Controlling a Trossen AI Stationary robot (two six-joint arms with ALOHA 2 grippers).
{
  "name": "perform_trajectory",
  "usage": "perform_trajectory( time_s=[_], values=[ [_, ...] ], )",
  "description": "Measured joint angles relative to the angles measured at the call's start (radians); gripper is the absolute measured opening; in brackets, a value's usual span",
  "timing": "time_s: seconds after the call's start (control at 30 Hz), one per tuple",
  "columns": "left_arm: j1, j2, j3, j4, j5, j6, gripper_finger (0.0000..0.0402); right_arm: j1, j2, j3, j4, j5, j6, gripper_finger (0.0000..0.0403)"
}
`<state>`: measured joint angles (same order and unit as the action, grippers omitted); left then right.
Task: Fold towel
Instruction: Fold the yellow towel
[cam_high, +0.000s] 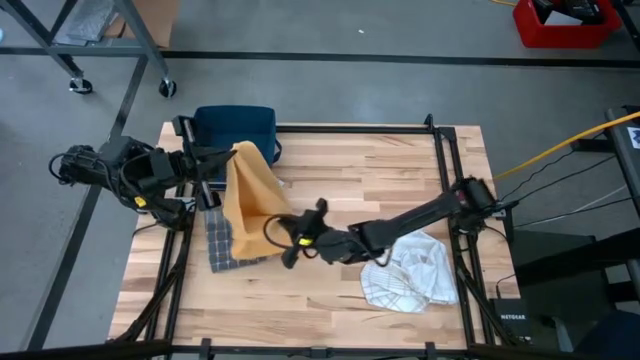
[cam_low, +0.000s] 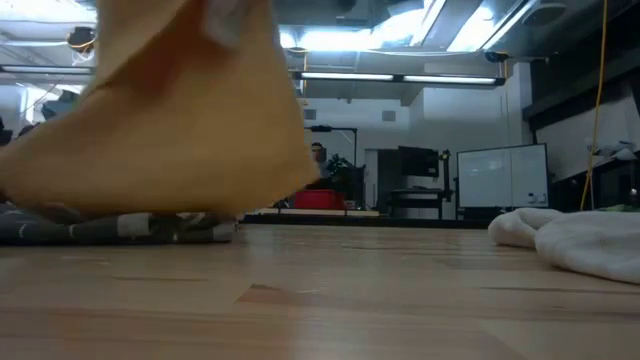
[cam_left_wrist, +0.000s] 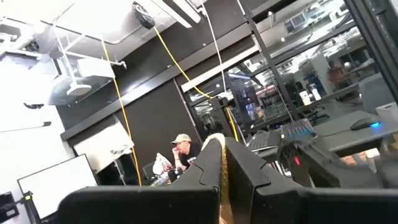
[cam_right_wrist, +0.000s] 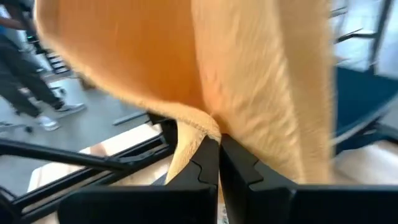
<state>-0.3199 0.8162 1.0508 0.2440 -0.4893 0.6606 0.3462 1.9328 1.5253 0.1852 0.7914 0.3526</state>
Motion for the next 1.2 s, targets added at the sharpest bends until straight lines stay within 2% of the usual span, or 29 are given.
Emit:
perform_trajectory(
  time_s=[0.17,0.33,0.47,0.83,1.07,1.2],
  values=[
    [0.0,0.002,0.0,-0.004,-0.004,0.005,0.0,0.053,-0.123,0.0,-0.102,0.149,-0.062,0.0003],
    [0.0,0.002,0.0,-0.005,-0.005,0.006,0.0,0.108,-0.231,0.0,-0.113,0.338,-0.213,0.0002],
    [0.0,0.001,0.0,-0.035,-0.005,0.003,0.0,0.141,-0.31,0.0,-0.109,0.437,-0.32,0.0002],
    [0.0,0.011,0.0,-0.098,-0.005,0.031,0.0,0.164,-0.468,0.0,-0.105,0.589,-0.497,0.0002],
    [0.0,0.013,0.0,-0.218,-0.005,0.049,0.0,0.164,-0.523,0.0,-0.092,0.745,-0.606,0.0002],
    [0.0,0.013,0.0,-0.269,-0.005,0.049,0.0,0.164,-0.537,0.0,-0.059,0.748,-0.64,0.0002]
  ],
)
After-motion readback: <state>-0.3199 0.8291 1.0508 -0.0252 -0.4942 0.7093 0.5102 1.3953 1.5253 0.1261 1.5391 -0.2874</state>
